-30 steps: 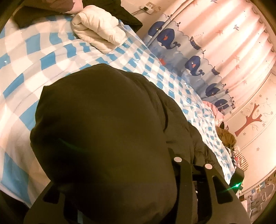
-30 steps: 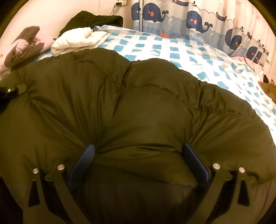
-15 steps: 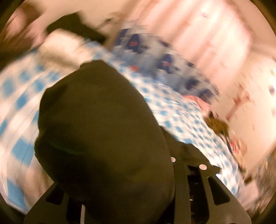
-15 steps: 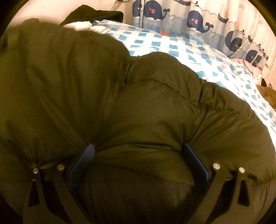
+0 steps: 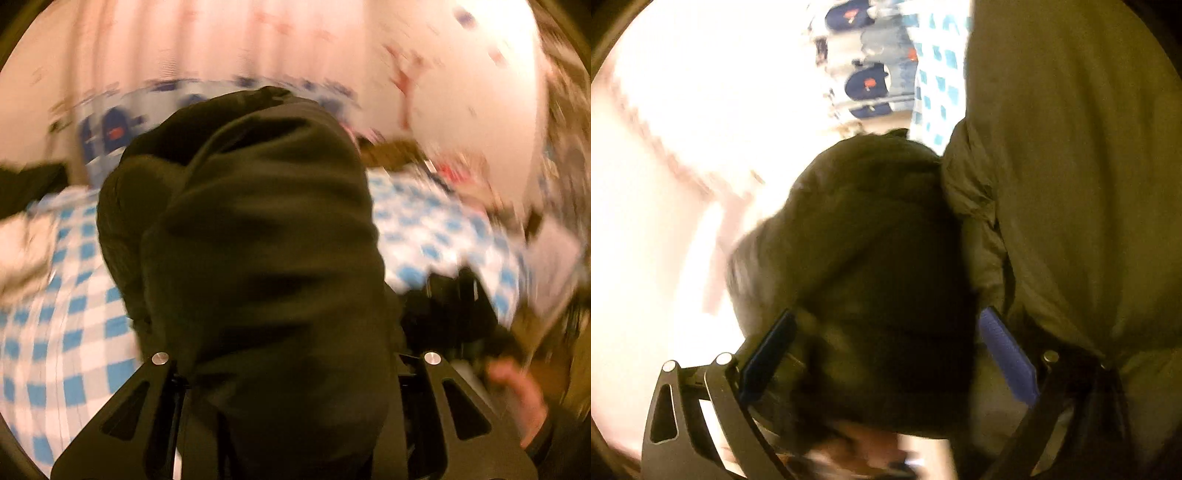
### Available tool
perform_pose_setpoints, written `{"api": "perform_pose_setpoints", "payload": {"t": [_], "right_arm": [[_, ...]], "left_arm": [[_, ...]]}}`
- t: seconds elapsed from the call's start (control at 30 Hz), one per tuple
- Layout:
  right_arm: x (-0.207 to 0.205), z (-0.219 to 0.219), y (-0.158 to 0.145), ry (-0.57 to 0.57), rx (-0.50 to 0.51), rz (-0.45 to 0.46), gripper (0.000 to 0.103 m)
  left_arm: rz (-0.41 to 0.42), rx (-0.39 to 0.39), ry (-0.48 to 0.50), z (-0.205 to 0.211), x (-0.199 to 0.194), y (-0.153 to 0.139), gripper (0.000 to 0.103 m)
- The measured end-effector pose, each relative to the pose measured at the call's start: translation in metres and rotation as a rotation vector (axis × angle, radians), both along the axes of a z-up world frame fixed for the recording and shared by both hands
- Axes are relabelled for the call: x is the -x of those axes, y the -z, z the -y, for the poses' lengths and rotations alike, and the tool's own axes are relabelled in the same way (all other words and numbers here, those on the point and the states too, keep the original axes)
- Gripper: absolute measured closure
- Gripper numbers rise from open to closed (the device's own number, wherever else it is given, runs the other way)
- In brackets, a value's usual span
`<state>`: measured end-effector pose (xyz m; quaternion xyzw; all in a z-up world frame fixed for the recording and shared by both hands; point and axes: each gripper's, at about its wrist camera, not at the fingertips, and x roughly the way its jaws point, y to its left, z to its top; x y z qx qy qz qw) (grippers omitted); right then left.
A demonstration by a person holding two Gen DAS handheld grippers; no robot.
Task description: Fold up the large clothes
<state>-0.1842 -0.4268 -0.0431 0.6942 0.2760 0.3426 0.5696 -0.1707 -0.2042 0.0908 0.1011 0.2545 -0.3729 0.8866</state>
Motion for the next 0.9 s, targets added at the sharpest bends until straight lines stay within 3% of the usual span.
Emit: {"api": "perform_pose_setpoints", "payload": {"t": [0.13,0.3,0.4,0.5,0.53,0.63,0.7,0.77,0.83,0.9], "right_arm": [[0.013,0.043,-0.014,0.03,-0.027,0.066,0.007],[0.022,0.103,-0.028,0.082,0.129,0.058,0.007],[0.031,0.137,-0.053,0.133,0.386,0.022,0.007],[0.031,0.158,-0.1,0.205,0.693,0.025,0.007],[0.027,0.158,-0.113,0.203,0.762,0.035,0.007],[-0.005,0.128,-0.152,0.11,1.107,0.087,0.007],[-0.04,0.106,-0.148,-0.015,1.313,0.053,0.007],[-0.059,0.086,-0.121,-0.084,1.521,-0.054,0.007],[-0.061,0.08,-0.092,-0.118,1.544,-0.103,0.007],[-0.035,0.078,-0.078,-0.105,1.564,-0.096,0.007]], "left_arm": [[0.04,-0.151,0.124,0.061,0.024,0.023,0.079],[0.066,-0.279,0.219,0.115,0.043,0.048,0.079],[0.111,-0.389,0.254,0.143,0.057,0.066,0.077],[0.155,-0.492,0.282,0.164,0.071,0.085,0.069],[0.169,-0.523,0.29,0.171,0.074,0.091,0.067],[0.204,-0.584,0.296,0.185,0.08,0.102,0.059],[0.216,-0.599,0.297,0.184,0.086,0.101,0.051],[0.203,-0.6,0.306,0.182,0.091,0.097,0.045],[0.142,-0.57,0.356,0.169,0.101,0.084,0.043],[0.056,-0.514,0.411,0.146,0.108,0.061,0.043]]}}
